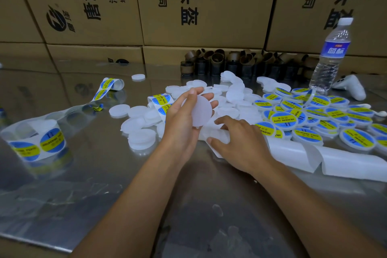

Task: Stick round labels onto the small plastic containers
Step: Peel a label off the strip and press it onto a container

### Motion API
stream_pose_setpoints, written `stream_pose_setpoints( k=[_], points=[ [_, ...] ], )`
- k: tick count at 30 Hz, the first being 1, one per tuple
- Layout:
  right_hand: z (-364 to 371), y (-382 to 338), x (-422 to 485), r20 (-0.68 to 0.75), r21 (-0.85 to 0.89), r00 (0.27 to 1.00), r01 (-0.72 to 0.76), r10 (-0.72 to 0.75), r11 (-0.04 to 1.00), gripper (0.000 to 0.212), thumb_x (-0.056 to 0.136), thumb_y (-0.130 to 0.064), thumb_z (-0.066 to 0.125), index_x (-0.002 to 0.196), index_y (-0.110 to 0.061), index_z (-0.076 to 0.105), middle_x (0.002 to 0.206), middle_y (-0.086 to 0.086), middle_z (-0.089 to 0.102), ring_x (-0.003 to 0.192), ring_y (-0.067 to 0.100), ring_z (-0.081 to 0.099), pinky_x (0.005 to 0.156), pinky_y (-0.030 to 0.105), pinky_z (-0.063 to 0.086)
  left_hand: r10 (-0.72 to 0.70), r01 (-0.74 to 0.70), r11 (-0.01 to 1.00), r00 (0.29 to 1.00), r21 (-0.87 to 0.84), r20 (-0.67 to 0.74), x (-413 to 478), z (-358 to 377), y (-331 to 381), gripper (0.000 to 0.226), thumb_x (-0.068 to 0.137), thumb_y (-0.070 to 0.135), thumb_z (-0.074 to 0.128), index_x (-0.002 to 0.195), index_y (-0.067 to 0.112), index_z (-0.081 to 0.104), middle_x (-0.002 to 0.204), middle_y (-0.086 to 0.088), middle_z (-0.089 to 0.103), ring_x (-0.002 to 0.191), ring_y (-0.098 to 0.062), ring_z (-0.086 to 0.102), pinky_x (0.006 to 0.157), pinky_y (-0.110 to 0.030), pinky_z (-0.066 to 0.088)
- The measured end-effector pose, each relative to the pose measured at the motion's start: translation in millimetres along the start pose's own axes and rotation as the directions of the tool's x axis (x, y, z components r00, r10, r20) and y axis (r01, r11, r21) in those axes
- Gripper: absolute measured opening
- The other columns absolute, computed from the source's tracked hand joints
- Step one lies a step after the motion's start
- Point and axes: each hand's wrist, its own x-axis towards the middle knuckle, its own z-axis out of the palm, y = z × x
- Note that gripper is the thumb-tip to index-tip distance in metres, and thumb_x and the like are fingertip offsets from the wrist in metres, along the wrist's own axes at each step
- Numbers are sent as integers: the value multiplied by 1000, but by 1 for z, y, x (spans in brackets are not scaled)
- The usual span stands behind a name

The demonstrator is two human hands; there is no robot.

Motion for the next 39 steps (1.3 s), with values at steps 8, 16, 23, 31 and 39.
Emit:
stream_pose_setpoints(
  k=[8,16,23,31,39],
  points=[
    [-4,1,1,-44,71,998,48,-45,996,24,86,-37,58,109,-31,61,107,-6,66,107,19,53,84,31,31,-8,7,1000,1000,-18,-30,0,-1,2,18,98,22,48,91,15,63,75,3,74,74,-15,71,74,-27,56],
    [-15,15,9,-308,392,929,-73,205,917,11,83,-30,63,91,-23,64,90,-1,67,89,23,58,76,35,45,-21,15,999,993,-46,-117,1,-3,4,13,95,18,53,88,15,63,71,3,73,70,-14,71,63,-24,57],
    [-22,21,11,-443,567,822,-53,359,822,8,84,-23,62,91,-22,60,94,-2,63,88,15,54,74,24,38,36,-7,995,955,98,-293,1,-9,1,11,90,10,61,82,17,64,75,3,71,66,-11,70,80,-32,52],
    [-33,16,12,-300,779,885,13,355,626,11,84,-19,66,79,-23,57,75,-12,58,61,-8,51,57,5,38,-74,123,983,944,134,-321,3,-8,-7,4,90,21,63,90,17,64,82,1,69,63,-7,68,67,-24,54],
    [-37,25,12,-230,808,913,-14,338,589,11,82,-20,69,76,-24,61,69,-11,60,55,-4,52,50,12,43,-127,166,983,916,72,-381,9,-6,-3,30,88,44,61,82,15,65,78,-1,70,79,-18,70,76,-31,55]
  ],
)
